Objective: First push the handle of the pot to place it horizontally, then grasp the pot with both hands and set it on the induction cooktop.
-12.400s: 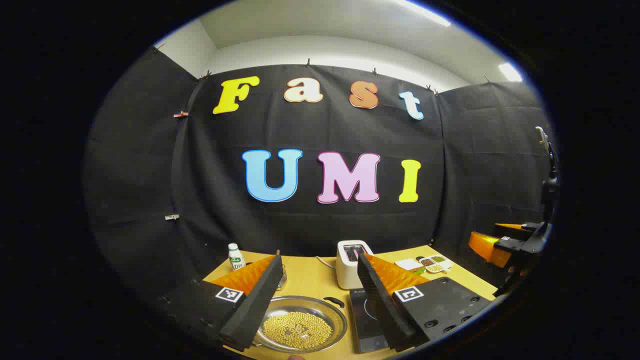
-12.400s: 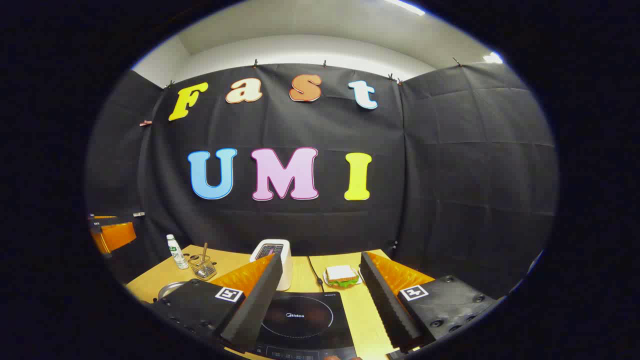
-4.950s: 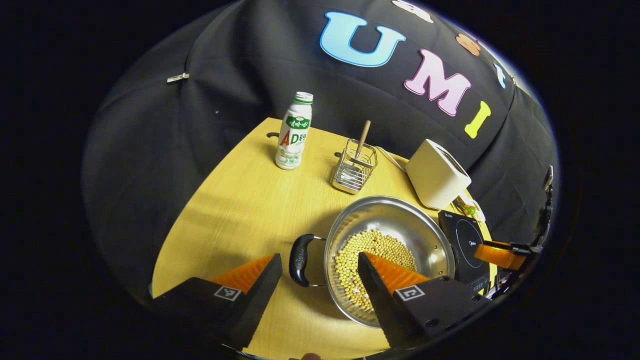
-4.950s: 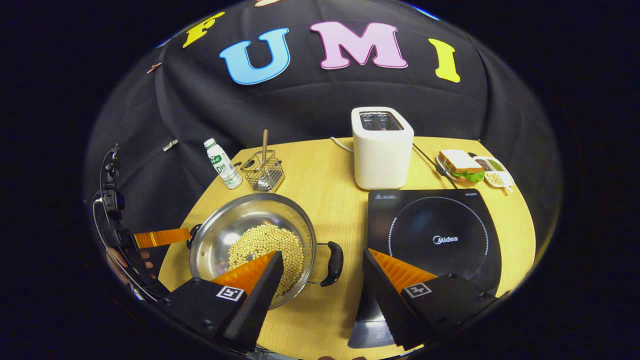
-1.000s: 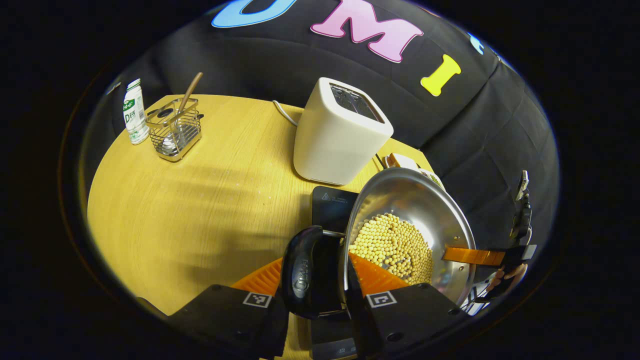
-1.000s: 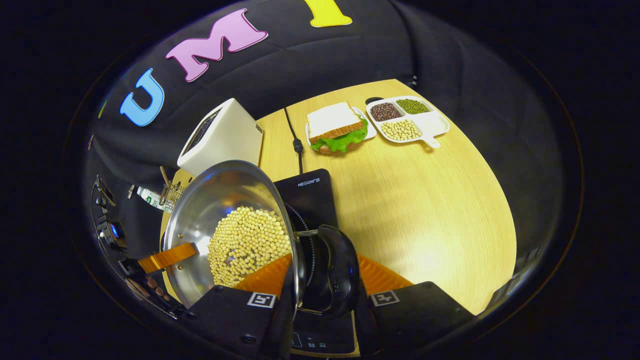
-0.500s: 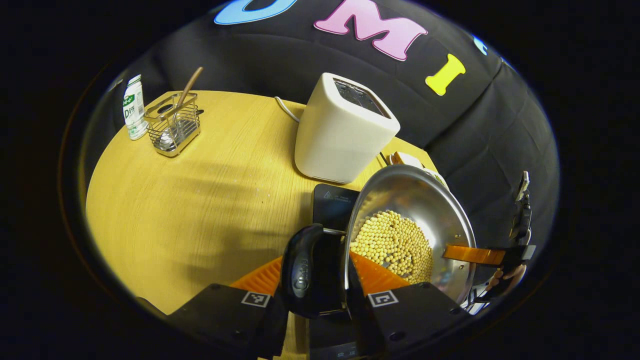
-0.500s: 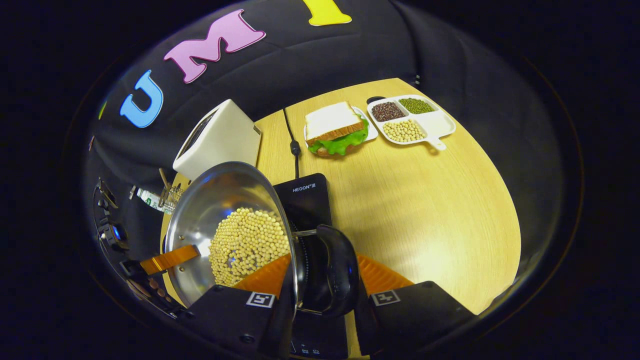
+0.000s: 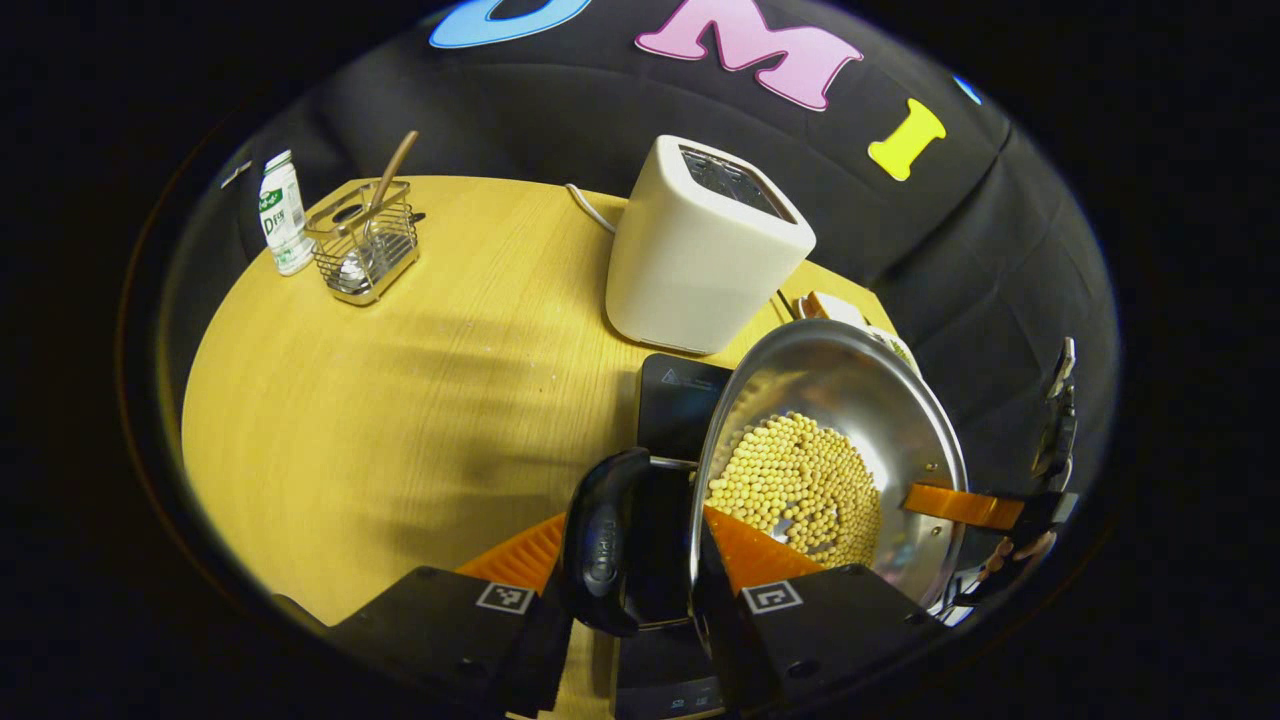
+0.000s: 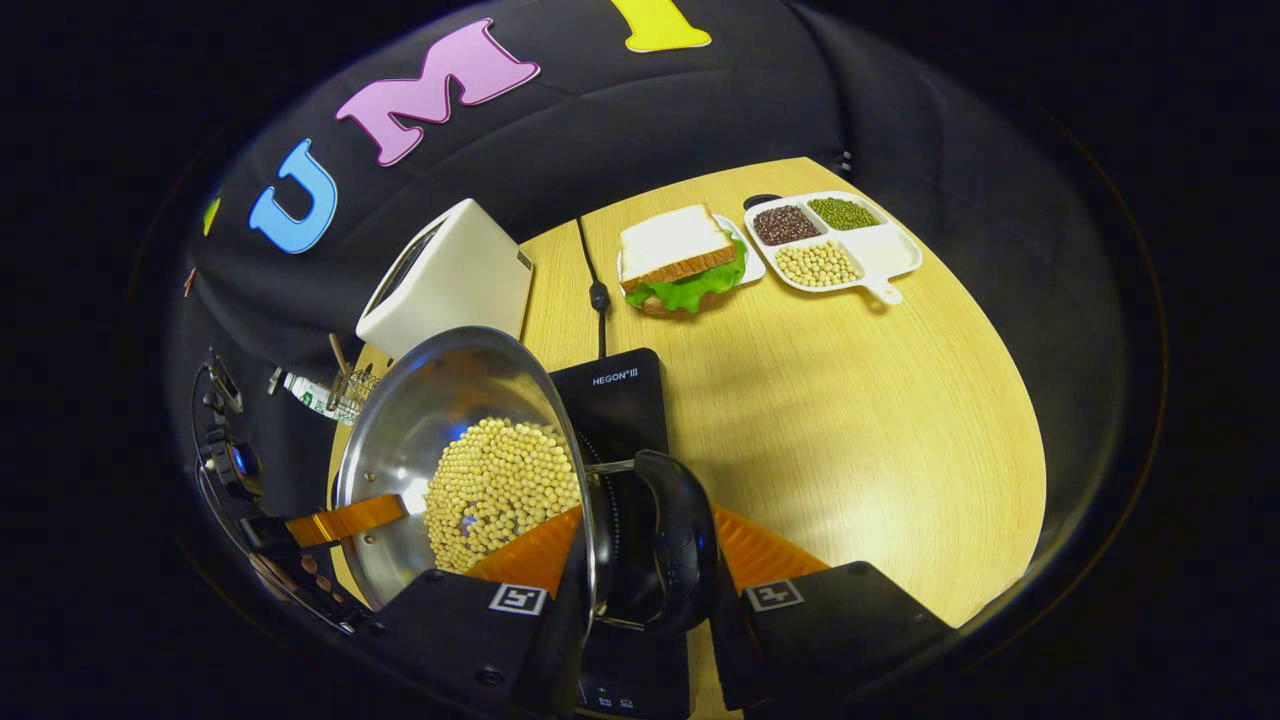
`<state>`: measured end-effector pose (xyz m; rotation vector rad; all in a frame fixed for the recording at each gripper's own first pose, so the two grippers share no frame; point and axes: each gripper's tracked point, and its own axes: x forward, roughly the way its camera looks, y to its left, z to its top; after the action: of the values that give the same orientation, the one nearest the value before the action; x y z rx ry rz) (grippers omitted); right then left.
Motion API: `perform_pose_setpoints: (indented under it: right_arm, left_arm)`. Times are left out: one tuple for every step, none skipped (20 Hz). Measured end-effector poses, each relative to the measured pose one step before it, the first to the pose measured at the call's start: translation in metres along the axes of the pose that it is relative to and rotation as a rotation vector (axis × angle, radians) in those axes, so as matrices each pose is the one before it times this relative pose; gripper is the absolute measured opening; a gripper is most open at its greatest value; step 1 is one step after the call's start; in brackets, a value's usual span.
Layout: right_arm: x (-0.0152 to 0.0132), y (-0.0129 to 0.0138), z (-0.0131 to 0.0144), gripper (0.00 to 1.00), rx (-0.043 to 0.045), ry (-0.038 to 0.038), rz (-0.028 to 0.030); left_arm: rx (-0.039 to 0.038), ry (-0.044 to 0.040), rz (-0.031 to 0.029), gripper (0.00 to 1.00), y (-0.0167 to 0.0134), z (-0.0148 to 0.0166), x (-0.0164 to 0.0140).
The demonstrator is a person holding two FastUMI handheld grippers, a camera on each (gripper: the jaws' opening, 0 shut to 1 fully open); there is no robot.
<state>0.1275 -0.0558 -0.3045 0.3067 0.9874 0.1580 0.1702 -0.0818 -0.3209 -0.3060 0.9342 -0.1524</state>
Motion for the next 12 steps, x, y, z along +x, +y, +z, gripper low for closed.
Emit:
perform_pose_setpoints:
  right_arm:
    - [-0.00072, 0.00122, -0.00069, 0.58, -0.00723, 0.0019, 0.00491]
    - [0.0021, -0.0018, 0.00014, 0.62, -0.01411, -0.00327, -0.00389]
    - [-0.00507, -0.00322, 0.00004, 0.55, -0.01591, -0.01005, -0.00716]
    - [-0.00327, -0.00251, 0.00221, 0.67, -0.01783, -0.01496, -0.00609]
    - [-0.00169, -0.00291, 0.00024, 0.84, -0.01526, -0.01255, -0.00936]
    - [-0.00474, -0.00076, 0.00237, 0.98, -0.00853, -0.01403, -0.00064]
    - [-0.0036, -0.00135, 0.00326, 1.0, -0.00535, -0.02059, -0.00509]
    - [-0.00509, -0.00169, 0.00427, 0.99, -0.00156, -0.02259, -0.00613]
    - [-0.00627, -0.00075, 0.00447, 0.99, 0.00183, -0.02413, -0.00643]
    - [-0.00738, -0.00039, 0.00459, 0.99, 0.00278, -0.02625, -0.00666]
    - [-0.00835, 0.00041, 0.00368, 0.99, 0.00041, -0.02722, -0.00643]
    - [-0.00956, 0.00001, 0.00493, 0.99, -0.00613, -0.03189, -0.01048]
  left_arm:
    - [0.02269, -0.0086, 0.01716, 0.62, 0.00055, 0.00375, -0.00187]
    - [0.02113, -0.01218, 0.01614, 0.64, 0.00168, 0.00323, -0.00397]
    - [0.01455, -0.0123, 0.0078, 0.67, 0.00029, 0.00485, -0.0049]
    - [0.0092, -0.01094, 0.00742, 0.73, 0.00041, 0.00406, -0.00536]
    - [0.01175, -0.00793, 0.01436, 0.85, 0.00314, 0.00014, -0.00518]
    - [0.01154, -0.00438, 0.00303, 0.98, -0.00002, 0.00129, -0.00515]
    - [0.00846, -0.00626, 0.00266, 0.98, 0.00124, 0.00006, -0.00655]
    - [0.00203, -0.00785, -0.00278, 0.96, 0.0004, 0.00073, -0.00451]
    - [-0.00117, -0.01097, 0.00305, 0.96, 0.00133, 0.00084, -0.00846]
    - [-0.00221, -0.01617, 0.00772, 0.96, 0.00337, 0.00108, -0.00698]
    - [-0.00287, -0.01851, 0.00444, 0.96, 0.00243, 0.00163, -0.00918]
    - [-0.00239, -0.02795, 0.00459, 0.95, 0.00308, 0.0034, -0.01029]
